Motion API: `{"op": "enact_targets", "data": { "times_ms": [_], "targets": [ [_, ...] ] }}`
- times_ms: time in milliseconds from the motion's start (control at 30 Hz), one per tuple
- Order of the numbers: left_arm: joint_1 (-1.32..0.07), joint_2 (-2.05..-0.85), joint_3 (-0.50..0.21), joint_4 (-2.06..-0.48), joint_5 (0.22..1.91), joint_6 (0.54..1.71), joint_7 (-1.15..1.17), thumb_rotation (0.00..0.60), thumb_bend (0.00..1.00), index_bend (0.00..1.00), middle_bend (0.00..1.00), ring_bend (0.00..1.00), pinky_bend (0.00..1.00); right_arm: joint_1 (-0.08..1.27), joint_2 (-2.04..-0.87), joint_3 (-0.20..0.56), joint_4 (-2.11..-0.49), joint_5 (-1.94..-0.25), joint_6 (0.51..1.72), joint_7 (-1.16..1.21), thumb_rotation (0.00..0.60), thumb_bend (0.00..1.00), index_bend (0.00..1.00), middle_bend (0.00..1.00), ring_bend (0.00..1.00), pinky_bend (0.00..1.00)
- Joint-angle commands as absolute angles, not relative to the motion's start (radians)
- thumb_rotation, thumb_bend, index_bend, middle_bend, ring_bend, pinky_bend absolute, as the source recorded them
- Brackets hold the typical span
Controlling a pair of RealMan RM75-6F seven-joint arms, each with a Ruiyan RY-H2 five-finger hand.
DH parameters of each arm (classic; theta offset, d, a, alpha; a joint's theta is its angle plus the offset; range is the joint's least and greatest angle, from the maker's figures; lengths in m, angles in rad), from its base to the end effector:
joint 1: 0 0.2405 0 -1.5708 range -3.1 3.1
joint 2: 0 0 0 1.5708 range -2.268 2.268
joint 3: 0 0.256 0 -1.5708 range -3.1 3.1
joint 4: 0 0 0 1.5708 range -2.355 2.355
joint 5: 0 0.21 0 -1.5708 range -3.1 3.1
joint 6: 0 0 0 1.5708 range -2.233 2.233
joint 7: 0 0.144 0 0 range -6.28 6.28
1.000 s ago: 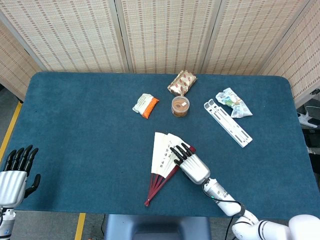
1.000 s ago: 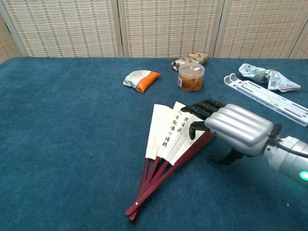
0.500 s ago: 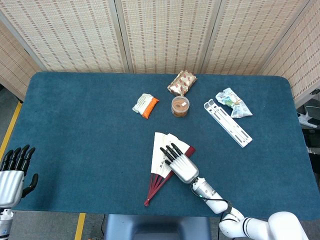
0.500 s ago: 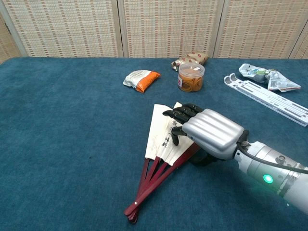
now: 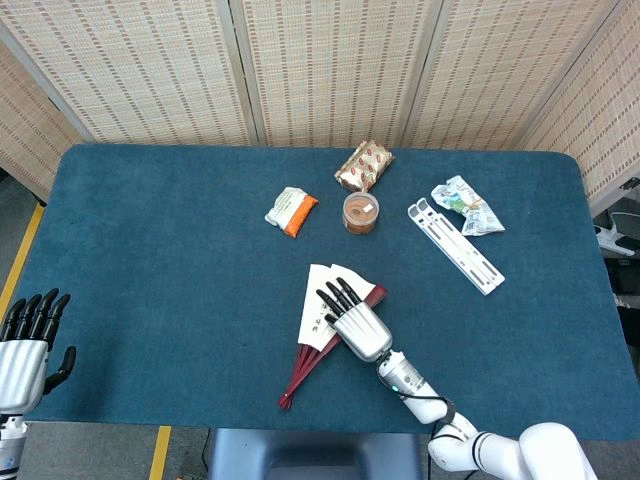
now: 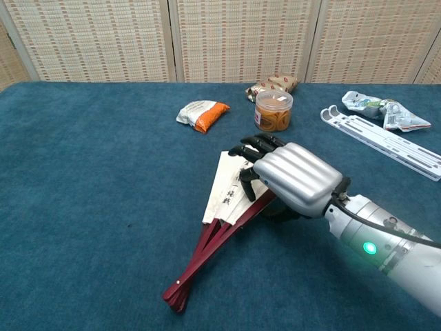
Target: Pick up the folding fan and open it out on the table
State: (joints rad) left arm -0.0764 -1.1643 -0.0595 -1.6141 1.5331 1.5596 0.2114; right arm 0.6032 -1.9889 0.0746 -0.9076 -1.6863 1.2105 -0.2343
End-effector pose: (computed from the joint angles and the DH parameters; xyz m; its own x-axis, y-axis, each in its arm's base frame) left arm -0.2990 0.1796 0.1540 0.5381 -0.0811 0.8390 0.8407 -0.0198 -0.5411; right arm -0.1511 -0.2856 -0.1105 0.5447 0.0450 0.8375 -0.6478 -0.6116 0.4542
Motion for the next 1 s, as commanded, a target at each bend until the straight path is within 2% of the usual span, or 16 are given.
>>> {"op": "enact_targets", "data": {
  "times_ms": [33, 267, 467, 500, 700, 1000],
  "targets": [
    [-0.079, -1.163, -0.056, -1.612, 1.542, 1.557, 0.198, 0.600, 0.44, 0.00, 0.00, 0.00, 0.06, 0.621, -1.944, 0.099, -0.983, -1.684, 1.228, -0.251, 0.600, 0.62, 0.67, 0.12, 0.00, 0.00],
    [-0.110, -1.152, -0.052, -1.569, 1.555, 1.509, 0.075, 0.600, 0.45, 0.00, 0.00, 0.00, 0.08, 0.668, -1.791, 0.189, -1.292, -1.604, 1.144, -0.345, 0.600, 0.63, 0.68, 0.12, 0.00, 0.00],
    [-0.118, -1.153, -0.052, -1.550, 1.562, 1.502, 0.033, 0.600, 0.45, 0.00, 0.00, 0.00, 0.09, 0.682, -1.727, 0.230, -1.427, -1.544, 1.099, -0.400, 0.600, 0.63, 0.68, 0.12, 0.00, 0.00],
    [-0.126, -1.153, -0.052, -1.543, 1.571, 1.497, -0.028, 0.600, 0.45, 0.00, 0.00, 0.00, 0.09, 0.690, -1.701, 0.276, -1.503, -1.497, 1.087, -0.404, 0.600, 0.63, 0.68, 0.12, 0.00, 0.00],
    [-0.170, -1.149, -0.056, -1.496, 1.604, 1.468, -0.195, 0.600, 0.45, 0.02, 0.01, 0.00, 0.13, 0.728, -1.629, 0.390, -1.719, -1.247, 1.003, -0.491, 0.600, 0.63, 0.68, 0.12, 0.00, 0.00],
    [-0.262, -1.131, -0.040, -1.519, 1.658, 1.384, -0.545, 0.600, 0.43, 0.09, 0.09, 0.00, 0.16, 0.841, -1.610, 0.499, -1.864, -1.009, 1.031, -0.632, 0.600, 0.63, 0.68, 0.12, 0.00, 0.00]
  ]
}}
